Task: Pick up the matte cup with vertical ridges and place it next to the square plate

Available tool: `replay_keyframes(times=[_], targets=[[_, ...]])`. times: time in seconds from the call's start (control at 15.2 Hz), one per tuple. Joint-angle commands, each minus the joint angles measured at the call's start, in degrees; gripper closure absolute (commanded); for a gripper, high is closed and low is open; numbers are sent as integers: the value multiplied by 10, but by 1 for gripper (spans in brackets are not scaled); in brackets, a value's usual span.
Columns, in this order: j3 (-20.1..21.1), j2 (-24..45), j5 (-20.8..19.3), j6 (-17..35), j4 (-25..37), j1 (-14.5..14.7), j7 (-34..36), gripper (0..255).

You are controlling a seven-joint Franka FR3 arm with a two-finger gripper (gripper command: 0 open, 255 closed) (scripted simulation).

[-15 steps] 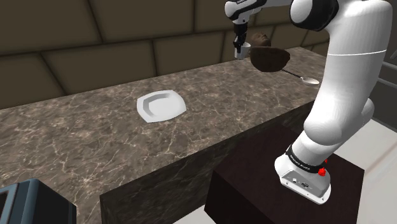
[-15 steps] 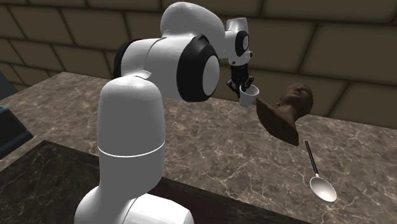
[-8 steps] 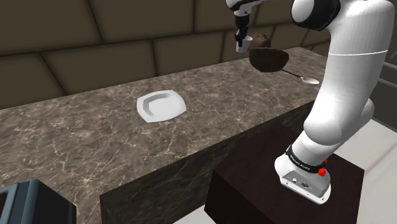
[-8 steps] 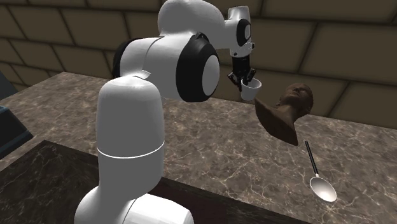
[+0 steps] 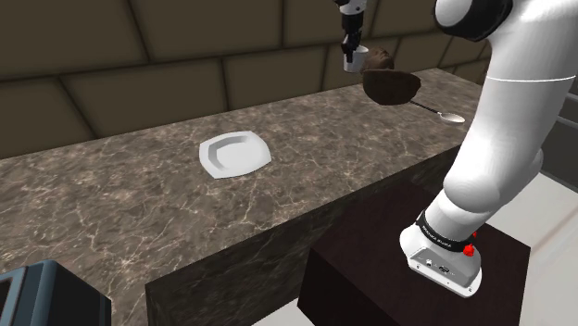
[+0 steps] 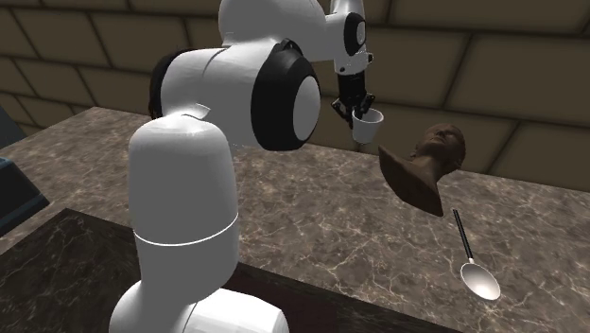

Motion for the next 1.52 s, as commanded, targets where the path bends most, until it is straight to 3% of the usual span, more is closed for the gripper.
replay_keyframes(times=[0.0, 0.66, 1.45], targets=[[5, -39, -11, 10, -52, 18, 24, 255], [54, -189, -45, 20, -234, 88, 153, 255], [142, -300, -30, -6, -351, 160, 307, 255]])
